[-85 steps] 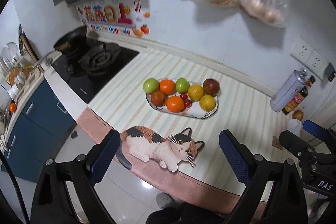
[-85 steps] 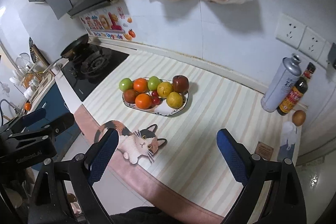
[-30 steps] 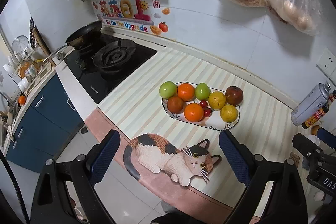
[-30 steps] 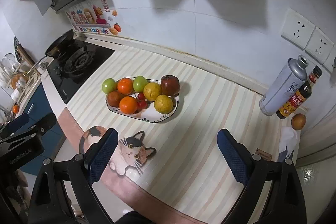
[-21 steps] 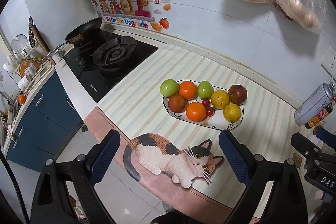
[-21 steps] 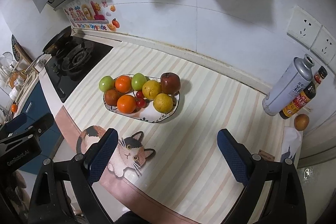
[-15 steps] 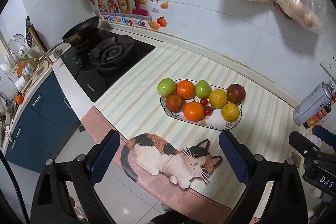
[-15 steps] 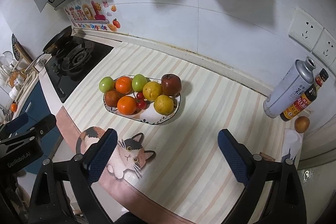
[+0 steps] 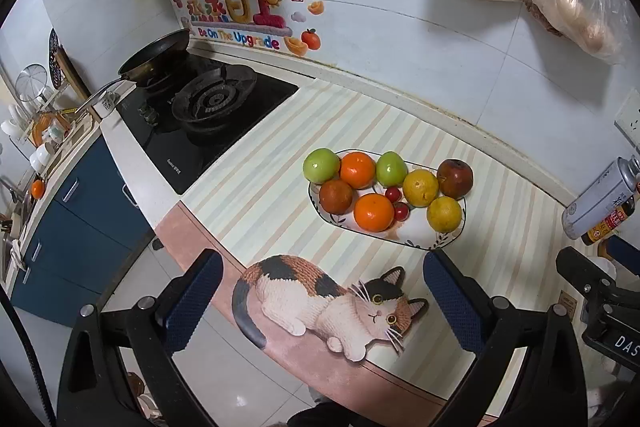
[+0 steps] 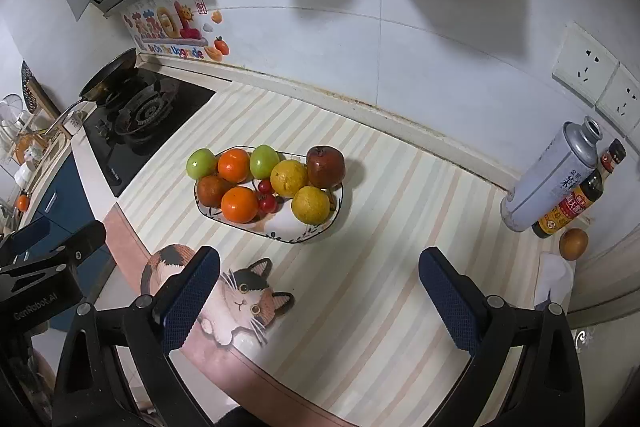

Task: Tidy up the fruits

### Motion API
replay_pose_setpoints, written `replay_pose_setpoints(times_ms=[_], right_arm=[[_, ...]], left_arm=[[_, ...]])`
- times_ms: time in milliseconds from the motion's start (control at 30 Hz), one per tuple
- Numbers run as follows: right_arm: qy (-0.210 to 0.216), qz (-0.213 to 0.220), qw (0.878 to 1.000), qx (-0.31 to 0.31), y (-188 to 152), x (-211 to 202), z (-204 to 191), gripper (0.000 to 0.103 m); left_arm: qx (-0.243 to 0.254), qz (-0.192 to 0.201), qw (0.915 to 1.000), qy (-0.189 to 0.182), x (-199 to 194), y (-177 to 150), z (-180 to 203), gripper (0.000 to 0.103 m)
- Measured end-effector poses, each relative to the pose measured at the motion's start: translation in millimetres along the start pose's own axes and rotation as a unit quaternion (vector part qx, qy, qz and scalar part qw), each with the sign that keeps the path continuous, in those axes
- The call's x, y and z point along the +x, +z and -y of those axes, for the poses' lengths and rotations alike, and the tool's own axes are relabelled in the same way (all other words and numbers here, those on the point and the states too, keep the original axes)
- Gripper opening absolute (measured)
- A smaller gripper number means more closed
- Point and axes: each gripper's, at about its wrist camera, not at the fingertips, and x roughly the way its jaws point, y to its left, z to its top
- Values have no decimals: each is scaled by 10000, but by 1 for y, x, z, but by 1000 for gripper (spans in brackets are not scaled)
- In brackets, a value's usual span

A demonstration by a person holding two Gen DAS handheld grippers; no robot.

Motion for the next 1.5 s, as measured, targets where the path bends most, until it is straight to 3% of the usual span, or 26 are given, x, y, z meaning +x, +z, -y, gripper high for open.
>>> replay_pose_setpoints(times_ms=[1500], right_arm=[[105,-28,9998,-136,-2,-9,-3,102]], left_arm=[[-90,51,9998,-139,-16,-11,0,103]])
